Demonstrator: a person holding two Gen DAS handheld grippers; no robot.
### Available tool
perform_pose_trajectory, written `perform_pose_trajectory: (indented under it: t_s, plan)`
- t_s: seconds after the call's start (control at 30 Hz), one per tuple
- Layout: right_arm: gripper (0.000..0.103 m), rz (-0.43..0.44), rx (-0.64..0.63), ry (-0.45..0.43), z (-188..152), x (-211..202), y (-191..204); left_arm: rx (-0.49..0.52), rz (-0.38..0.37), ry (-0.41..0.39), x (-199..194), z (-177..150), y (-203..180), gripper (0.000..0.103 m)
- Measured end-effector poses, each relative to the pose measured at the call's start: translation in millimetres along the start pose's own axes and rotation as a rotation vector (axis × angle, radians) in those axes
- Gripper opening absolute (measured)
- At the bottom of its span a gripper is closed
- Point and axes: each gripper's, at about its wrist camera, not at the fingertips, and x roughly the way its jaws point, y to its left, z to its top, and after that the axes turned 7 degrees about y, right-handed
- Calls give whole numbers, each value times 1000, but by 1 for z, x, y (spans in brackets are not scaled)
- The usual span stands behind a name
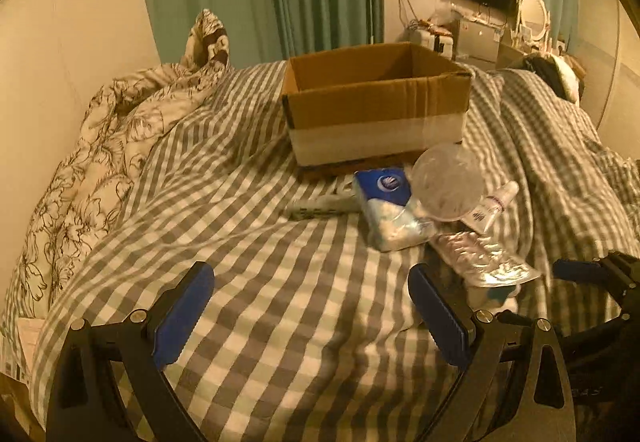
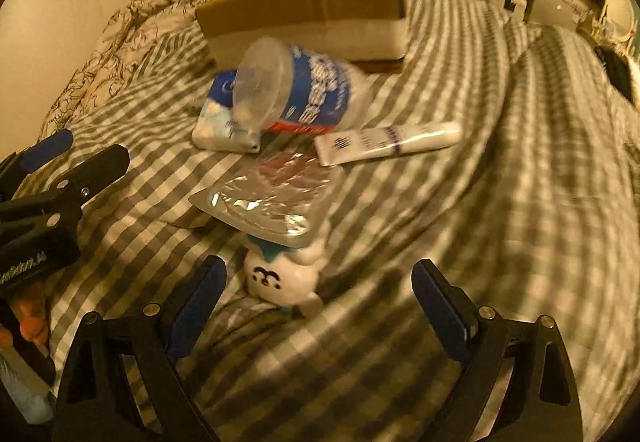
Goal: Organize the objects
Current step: 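Grasp the white star-faced toy with the right tool, then grasp the foil blister pack with the left tool while the right tool holds the toy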
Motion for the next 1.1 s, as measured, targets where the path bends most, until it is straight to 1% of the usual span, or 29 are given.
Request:
perform_pose_trajectory:
  t_s: [0.03, 0.1, 0.13, 0.17, 0.2, 0.27, 0.37, 0.47, 0.57, 0.67, 0.73, 0.8, 0.87, 1.0, 1.1]
  plan:
    - [94, 10, -8, 16, 1, 8, 4, -1, 2, 1, 1, -1, 1, 100]
    - [93, -2, -28, 37, 3, 21, 11, -3, 5, 4, 2, 0, 2, 100]
    - [89, -10, -43, 47, 3, 27, 15, -4, 7, 7, 3, -1, 3, 100]
    - [79, -10, -49, 56, 3, 30, 16, -5, 6, 9, 4, -1, 3, 100]
    - [72, 3, -54, 73, 3, 34, 18, -7, 6, 11, 5, -2, 4, 100]
    - [44, 7, -58, 85, 5, 36, 20, -7, 8, 17, 6, -2, 4, 100]
    - [44, 12, -78, 55, -2, 19, 24, -4, 10, 19, 5, -2, 3, 100]
    - [44, 40, -107, 18, -14, -9, 28, 0, 11, 16, 1, 0, 2, 100]
    - [44, 44, -118, -12, -23, -32, 28, 0, 6, 13, -2, 3, -2, 100]
    - [44, 17, -113, -53, -34, -58, 22, -3, -6, 13, -3, 7, -9, 100]
    - [44, -23, -97, -88, -40, -76, 10, -4, -18, 15, -4, 10, -15, 100]
    - [44, -73, -69, -126, -36, -87, 3, -8, -33, 18, -4, 12, -24, 100]
    - [44, -99, -33, -147, -32, -94, -10, -9, -55, 18, -2, 13, -33, 100]
    - [44, -150, 12, -148, -27, -90, -25, -10, -96, 50, 11, 11, -59, 100]
    - [44, -131, 31, -131, -28, -83, -34, 23, -106, 83, 29, 8, -84, 100]
